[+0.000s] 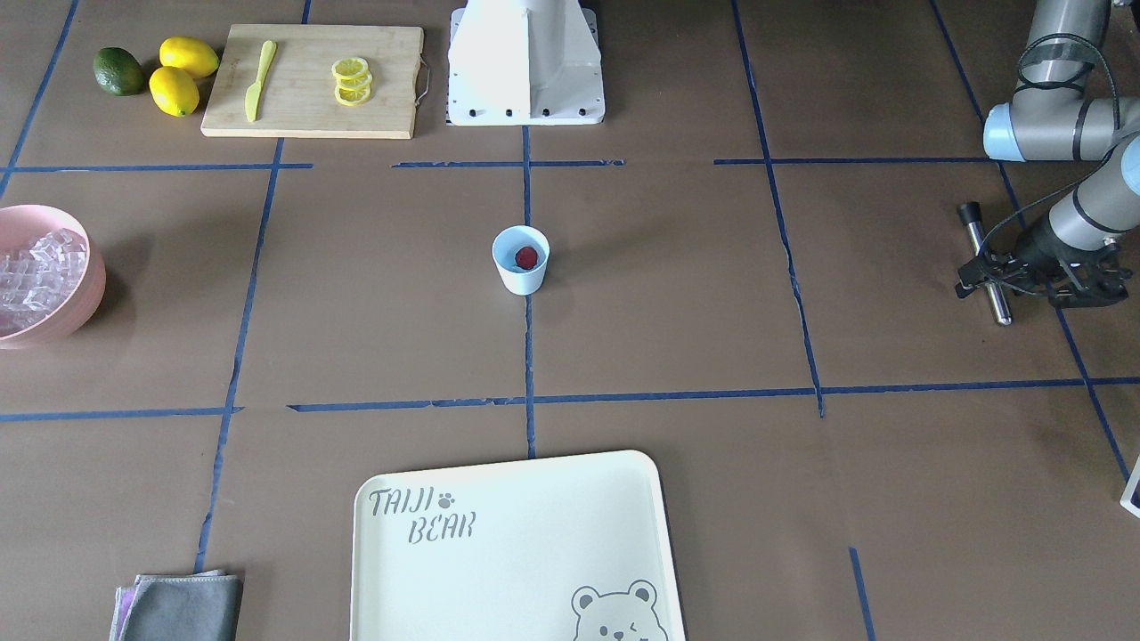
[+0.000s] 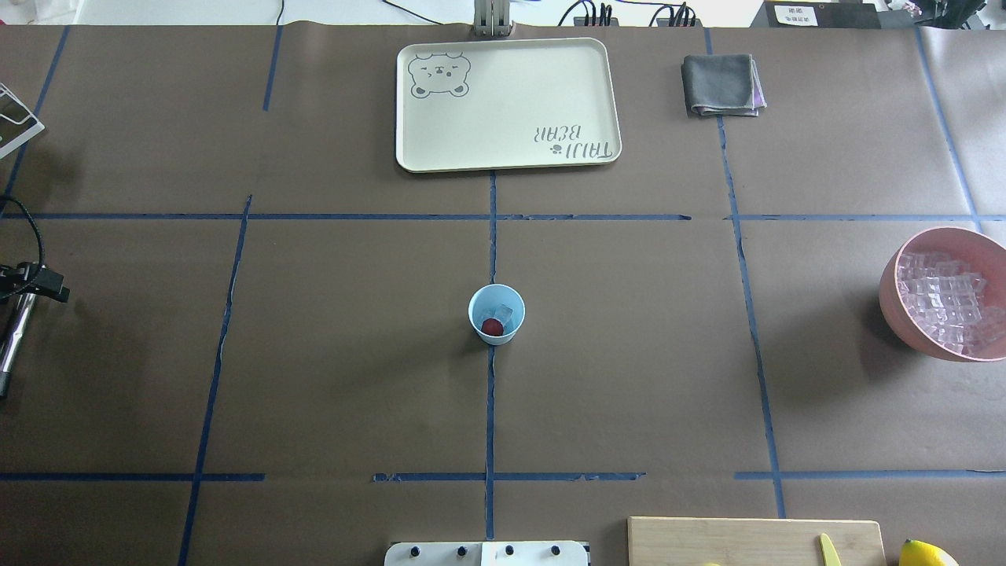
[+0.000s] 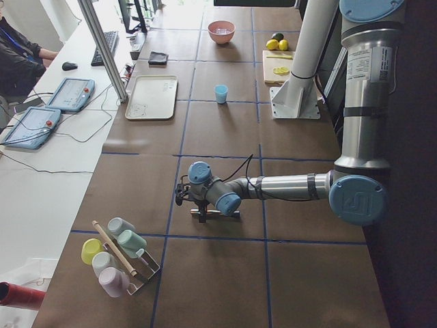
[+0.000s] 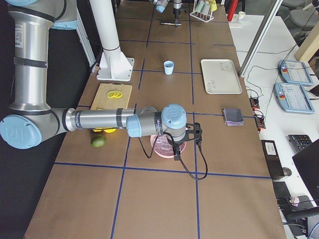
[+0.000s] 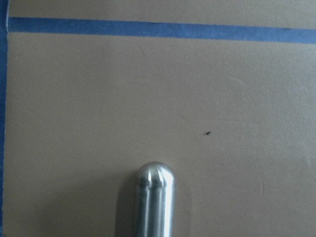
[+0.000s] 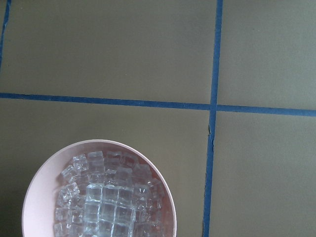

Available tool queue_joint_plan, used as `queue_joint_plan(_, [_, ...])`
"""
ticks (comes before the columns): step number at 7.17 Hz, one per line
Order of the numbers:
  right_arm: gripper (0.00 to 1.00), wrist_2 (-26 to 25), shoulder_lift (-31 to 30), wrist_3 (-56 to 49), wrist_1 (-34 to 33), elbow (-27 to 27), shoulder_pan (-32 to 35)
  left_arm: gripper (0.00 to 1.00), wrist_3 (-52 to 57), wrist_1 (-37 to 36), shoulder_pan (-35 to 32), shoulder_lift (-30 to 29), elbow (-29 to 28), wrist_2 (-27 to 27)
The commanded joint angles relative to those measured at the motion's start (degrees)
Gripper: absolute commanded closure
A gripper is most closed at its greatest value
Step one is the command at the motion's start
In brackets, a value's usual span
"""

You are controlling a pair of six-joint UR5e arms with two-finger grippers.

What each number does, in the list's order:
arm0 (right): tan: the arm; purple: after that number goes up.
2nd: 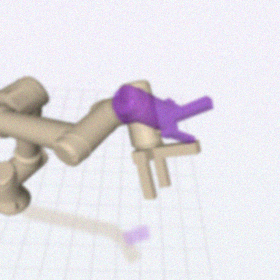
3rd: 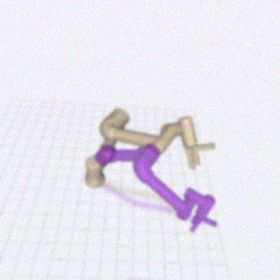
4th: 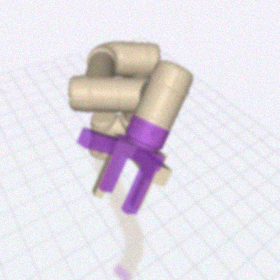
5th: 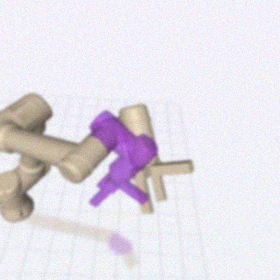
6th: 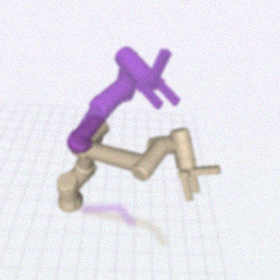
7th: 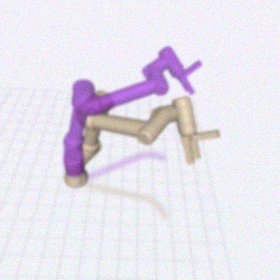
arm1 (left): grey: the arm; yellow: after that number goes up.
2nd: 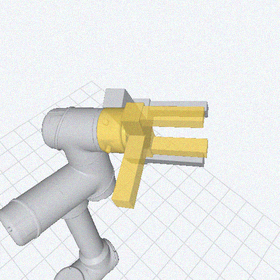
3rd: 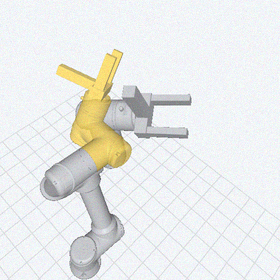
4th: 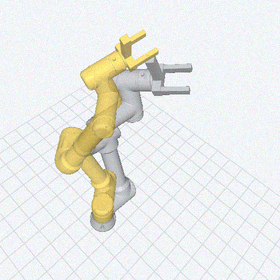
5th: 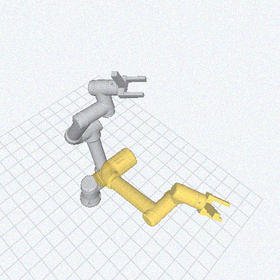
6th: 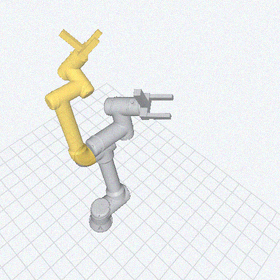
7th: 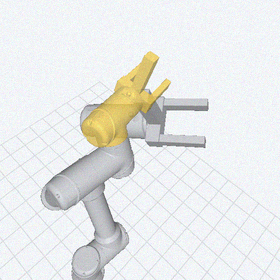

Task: Mash ice and strawberries in cup
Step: 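Lower the left gripper onto the metal pestle and grasp it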

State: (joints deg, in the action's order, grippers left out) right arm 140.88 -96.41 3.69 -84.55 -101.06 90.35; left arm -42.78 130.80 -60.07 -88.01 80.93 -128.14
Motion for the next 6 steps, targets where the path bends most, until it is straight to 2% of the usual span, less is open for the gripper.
queue_joint_plan(1, [0.00, 0.01, 0.08, 0.00, 0.00, -0.02, 0.00, 0.03, 0.06, 0.59, -0.13, 1.34, 0.63, 0.08])
queue_joint_plan(2, [0.00, 0.01, 0.08, 0.00, 0.00, 0.07, 0.00, 0.10, 0.06, 0.60, -0.13, 1.53, 0.90, 0.09])
queue_joint_plan(3, [0.00, 0.01, 0.08, 0.00, 0.00, -0.02, 0.00, 0.21, 0.06, 0.60, -0.13, 1.53, 0.90, 0.09])
queue_joint_plan(6, [0.00, 0.01, -0.01, 0.00, 0.00, 0.07, 0.00, 0.79, 0.06, 0.51, -0.13, 1.62, 0.81, 1.84])
